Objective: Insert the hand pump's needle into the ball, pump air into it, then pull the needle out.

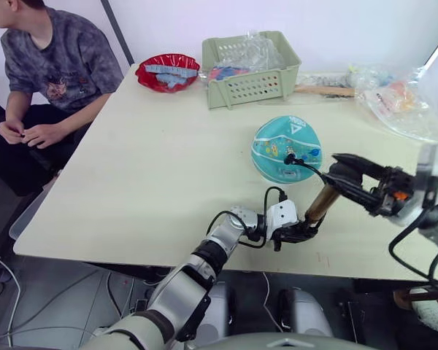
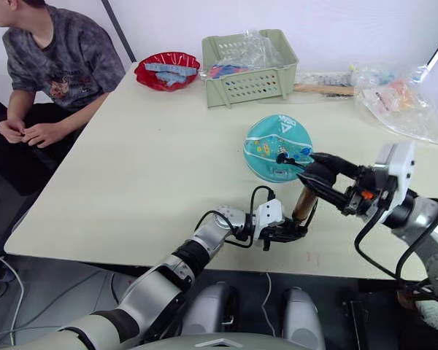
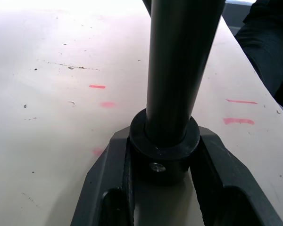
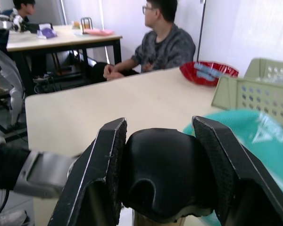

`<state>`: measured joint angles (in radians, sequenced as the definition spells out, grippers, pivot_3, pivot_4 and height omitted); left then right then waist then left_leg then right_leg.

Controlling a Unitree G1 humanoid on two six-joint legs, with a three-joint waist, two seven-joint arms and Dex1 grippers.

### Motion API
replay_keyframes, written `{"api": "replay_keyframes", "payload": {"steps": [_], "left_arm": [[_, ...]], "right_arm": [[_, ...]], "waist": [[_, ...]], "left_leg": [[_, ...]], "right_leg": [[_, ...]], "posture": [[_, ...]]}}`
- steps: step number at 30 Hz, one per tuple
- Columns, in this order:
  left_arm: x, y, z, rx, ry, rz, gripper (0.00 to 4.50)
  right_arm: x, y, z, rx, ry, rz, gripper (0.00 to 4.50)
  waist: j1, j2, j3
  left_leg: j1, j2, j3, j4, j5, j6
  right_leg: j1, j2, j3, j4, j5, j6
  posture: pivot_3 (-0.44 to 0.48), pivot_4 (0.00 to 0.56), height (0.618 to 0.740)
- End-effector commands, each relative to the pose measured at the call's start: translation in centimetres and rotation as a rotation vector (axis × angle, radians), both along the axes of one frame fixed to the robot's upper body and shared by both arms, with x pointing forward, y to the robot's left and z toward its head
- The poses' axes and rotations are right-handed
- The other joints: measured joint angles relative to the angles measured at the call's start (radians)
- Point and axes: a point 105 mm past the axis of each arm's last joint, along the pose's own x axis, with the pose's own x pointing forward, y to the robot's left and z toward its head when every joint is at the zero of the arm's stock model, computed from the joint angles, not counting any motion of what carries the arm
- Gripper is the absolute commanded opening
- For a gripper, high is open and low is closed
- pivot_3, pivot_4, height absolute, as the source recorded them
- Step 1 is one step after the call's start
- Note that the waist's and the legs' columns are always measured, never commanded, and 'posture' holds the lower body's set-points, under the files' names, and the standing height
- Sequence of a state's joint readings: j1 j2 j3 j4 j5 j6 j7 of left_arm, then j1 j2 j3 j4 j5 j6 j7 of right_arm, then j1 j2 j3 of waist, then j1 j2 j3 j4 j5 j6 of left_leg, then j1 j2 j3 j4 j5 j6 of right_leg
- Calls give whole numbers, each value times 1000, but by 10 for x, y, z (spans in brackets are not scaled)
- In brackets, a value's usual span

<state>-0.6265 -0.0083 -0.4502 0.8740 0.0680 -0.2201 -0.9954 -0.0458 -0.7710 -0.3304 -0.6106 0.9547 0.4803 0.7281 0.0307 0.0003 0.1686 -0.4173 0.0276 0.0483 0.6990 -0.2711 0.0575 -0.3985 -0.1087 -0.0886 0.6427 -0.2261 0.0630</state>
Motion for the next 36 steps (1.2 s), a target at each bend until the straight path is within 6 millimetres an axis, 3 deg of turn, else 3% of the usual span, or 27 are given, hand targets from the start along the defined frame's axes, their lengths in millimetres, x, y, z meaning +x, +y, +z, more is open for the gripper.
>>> {"api": "replay_keyframes", "payload": {"steps": [1, 11, 20, 29, 36], "left_arm": [[-9, 12, -31, 108, 73, 22, 1128], [-13, -1, -30, 96, 71, -4, 1128], [-17, -10, -28, 86, 62, -29, 1128], [-22, -9, -34, 99, 67, -40, 1128], [-20, -4, -38, 118, 64, -32, 1128]], "right_arm": [[-11, -6, 43, 20, -143, 6, 1714], [-16, -23, 81, 25, -188, -11, 1714], [-17, -28, 92, 34, -197, -11, 1714], [-10, -26, 49, -41, -57, -34, 1714], [0, -25, -16, -107, 102, -80, 1714]], "waist": [[2, 0, 0], [10, -2, 0], [11, -2, 0], [12, -6, -3], [7, -20, -18]], "left_leg": [[0, 0, 0, 0, 0, 0], [-1, 0, 0, 0, -1, 2], [-2, 0, 0, 0, -2, 3], [-3, -1, 0, 0, -3, 5], [2, 1, -2, 0, -3, 4]], "right_leg": [[0, 0, 0, 0, 0, 0], [0, -1, -1, -1, 0, 0], [0, -2, -1, -1, 0, 0], [0, -4, -2, -2, 0, 0], [3, -3, -4, -2, -2, -3]], "posture": [[0, 150, 740], [0, 150, 740], [0, 150, 740], [0, 150, 740], [0, 150, 740]]}}
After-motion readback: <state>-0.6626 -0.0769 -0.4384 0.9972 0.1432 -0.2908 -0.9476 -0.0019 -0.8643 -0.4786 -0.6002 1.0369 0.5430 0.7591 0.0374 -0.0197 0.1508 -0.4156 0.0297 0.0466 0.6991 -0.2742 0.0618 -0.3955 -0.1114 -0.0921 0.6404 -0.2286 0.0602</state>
